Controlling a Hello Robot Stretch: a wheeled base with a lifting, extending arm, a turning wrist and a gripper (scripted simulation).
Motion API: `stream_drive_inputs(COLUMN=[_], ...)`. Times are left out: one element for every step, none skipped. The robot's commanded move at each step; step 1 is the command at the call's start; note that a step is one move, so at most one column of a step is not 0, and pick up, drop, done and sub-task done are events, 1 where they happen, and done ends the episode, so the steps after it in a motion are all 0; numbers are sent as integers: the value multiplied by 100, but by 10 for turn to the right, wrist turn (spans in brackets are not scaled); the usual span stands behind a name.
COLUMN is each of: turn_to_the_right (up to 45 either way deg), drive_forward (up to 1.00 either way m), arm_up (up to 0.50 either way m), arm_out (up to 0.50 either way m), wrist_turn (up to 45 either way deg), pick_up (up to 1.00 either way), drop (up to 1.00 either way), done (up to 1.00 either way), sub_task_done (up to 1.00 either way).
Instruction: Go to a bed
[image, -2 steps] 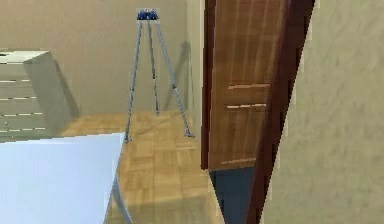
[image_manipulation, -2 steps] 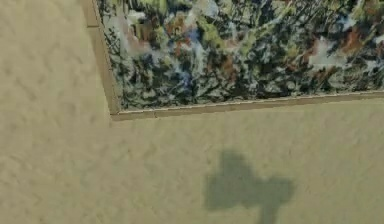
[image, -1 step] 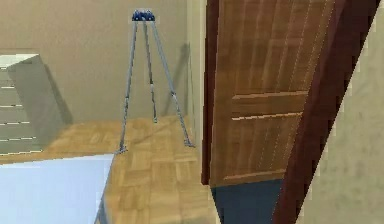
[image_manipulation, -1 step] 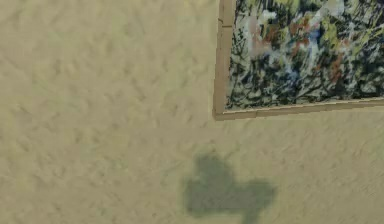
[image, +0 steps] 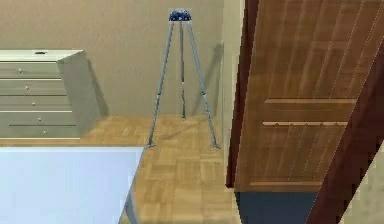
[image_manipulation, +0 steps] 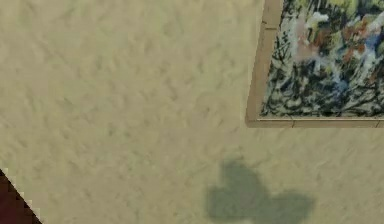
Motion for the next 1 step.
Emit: stream_drive_inputs(turn_to_the_right=[0], drive_forward=[45], arm_up=[0], arm_out=[0], wrist_turn=[0], pick_up=[0], drop=[0], done=[0], sub_task_done=[0])
